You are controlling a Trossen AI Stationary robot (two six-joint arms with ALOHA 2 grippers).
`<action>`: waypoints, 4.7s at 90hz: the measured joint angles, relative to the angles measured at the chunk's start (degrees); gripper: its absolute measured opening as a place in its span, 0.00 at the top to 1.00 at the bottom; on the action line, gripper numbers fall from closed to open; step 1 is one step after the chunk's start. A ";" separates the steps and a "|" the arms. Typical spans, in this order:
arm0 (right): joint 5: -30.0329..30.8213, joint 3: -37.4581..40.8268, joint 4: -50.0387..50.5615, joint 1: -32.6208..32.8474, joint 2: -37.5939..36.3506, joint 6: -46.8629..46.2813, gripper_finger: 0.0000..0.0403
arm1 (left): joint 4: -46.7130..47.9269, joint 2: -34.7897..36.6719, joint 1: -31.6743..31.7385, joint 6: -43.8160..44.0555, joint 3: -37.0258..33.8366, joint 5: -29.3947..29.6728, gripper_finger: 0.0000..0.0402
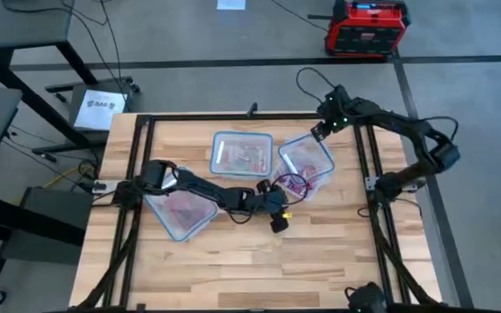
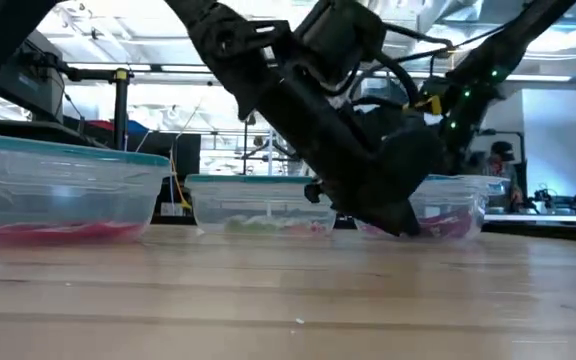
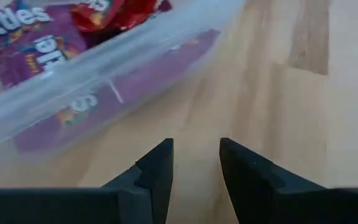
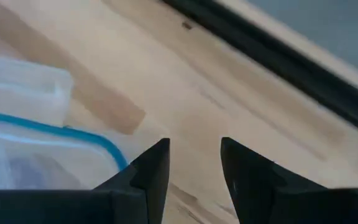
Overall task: Sort candy
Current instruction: Close the middle right transparent bin
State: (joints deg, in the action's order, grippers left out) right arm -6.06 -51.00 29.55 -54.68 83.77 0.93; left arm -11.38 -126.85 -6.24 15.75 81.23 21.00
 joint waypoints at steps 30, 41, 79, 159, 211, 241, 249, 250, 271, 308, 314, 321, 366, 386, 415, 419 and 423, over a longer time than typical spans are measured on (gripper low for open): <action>-0.15 -0.04 11.31 6.56 -5.67 -3.50 0.67 | 0.28 0.05 2.57 1.20 0.02 0.10 0.71; 0.27 -0.04 14.38 8.64 -8.48 -5.44 0.67 | 0.35 0.05 2.79 1.78 0.02 0.05 0.71; 1.61 -0.04 17.54 9.15 -16.08 -1.28 0.67 | 9.07 5.05 0.08 1.95 0.08 0.26 0.71; 0.12 7.65 8.05 15.56 -13.29 3.65 0.67 | 6.04 3.77 2.89 -2.47 -0.02 1.09 0.71; 3.78 7.65 13.46 20.04 -13.29 -4.78 0.67 | 23.93 7.88 -0.84 0.52 0.00 0.38 0.71; 7.27 7.65 23.31 22.00 -13.29 -9.49 0.67 | 14.72 3.85 -1.78 2.08 -0.01 -6.09 0.71; 7.11 7.65 23.09 24.86 -13.29 -12.22 0.67 | 13.31 3.78 -2.08 2.24 -0.07 -3.59 0.71; 7.04 7.65 22.84 25.24 -13.29 -12.66 0.67 | 13.02 3.80 -2.10 2.28 -0.03 -3.13 0.71; 3.70 7.65 17.84 32.00 -13.29 -18.43 0.67 | 9.25 3.81 -2.01 1.96 -0.09 5.13 0.71; 4.03 7.65 19.48 32.64 -13.29 -19.87 0.67 | 19.44 4.72 -6.43 9.29 0.02 6.97 0.71; 4.07 7.65 19.53 32.72 -13.29 -19.93 0.67 | 18.68 5.56 -8.70 11.14 0.02 11.95 0.71; 4.09 7.65 19.56 32.72 -13.29 -19.83 0.67 | 14.97 5.88 -11.81 13.48 0.02 21.14 0.71; 4.42 7.65 17.55 32.70 -13.29 -17.00 0.67 | -35.86 4.88 -9.48 7.28 -24.20 16.29 0.71; 4.45 7.65 17.22 32.88 -13.29 -17.33 0.67 | -35.22 2.07 -7.72 2.97 -20.91 10.30 0.71; 4.91 7.65 17.28 33.94 -13.29 -21.12 0.67 | -35.51 -2.67 -6.24 -0.06 -15.01 10.60 0.71; 5.15 7.65 16.84 34.38 -13.29 -22.24 0.67 | -35.27 -2.66 -6.01 -0.31 -14.84 10.58 0.71; 5.27 7.65 16.69 34.99 -13.29 -23.38 0.67 | -34.93 -2.75 -5.85 -0.28 -14.78 10.54 0.71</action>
State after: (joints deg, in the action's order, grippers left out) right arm -0.80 -43.35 46.24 -19.69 70.48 -22.45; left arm -46.32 -129.60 -12.09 15.47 66.46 31.54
